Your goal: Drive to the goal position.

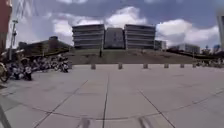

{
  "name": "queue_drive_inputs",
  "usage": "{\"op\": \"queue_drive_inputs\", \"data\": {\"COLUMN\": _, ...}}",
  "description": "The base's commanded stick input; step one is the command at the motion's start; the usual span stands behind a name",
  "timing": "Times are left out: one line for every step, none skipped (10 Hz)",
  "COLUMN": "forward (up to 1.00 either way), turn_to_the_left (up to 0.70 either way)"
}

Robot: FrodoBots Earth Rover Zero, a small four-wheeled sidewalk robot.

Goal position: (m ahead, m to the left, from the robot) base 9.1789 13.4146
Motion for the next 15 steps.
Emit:
{"op": "queue_drive_inputs", "data": {"forward": 0.70, "turn_to_the_left": 0.00}}
{"op": "queue_drive_inputs", "data": {"forward": 0.70, "turn_to_the_left": 0.00}}
{"op": "queue_drive_inputs", "data": {"forward": 0.70, "turn_to_the_left": 0.06}}
{"op": "queue_drive_inputs", "data": {"forward": 0.70, "turn_to_the_left": 0.33}}
{"op": "queue_drive_inputs", "data": {"forward": 0.70, "turn_to_the_left": 0.35}}
{"op": "queue_drive_inputs", "data": {"forward": 0.70, "turn_to_the_left": 0.21}}
{"op": "queue_drive_inputs", "data": {"forward": 0.70, "turn_to_the_left": 0.00}}
{"op": "queue_drive_inputs", "data": {"forward": 0.70, "turn_to_the_left": 0.00}}
{"op": "queue_drive_inputs", "data": {"forward": 0.70, "turn_to_the_left": 0.00}}
{"op": "queue_drive_inputs", "data": {"forward": 0.70, "turn_to_the_left": 0.00}}
{"op": "queue_drive_inputs", "data": {"forward": 0.70, "turn_to_the_left": 0.00}}
{"op": "queue_drive_inputs", "data": {"forward": 0.70, "turn_to_the_left": 0.00}}
{"op": "queue_drive_inputs", "data": {"forward": 0.70, "turn_to_the_left": 0.00}}
{"op": "queue_drive_inputs", "data": {"forward": 0.70, "turn_to_the_left": 0.00}}
{"op": "queue_drive_inputs", "data": {"forward": 0.70, "turn_to_the_left": 0.00}}
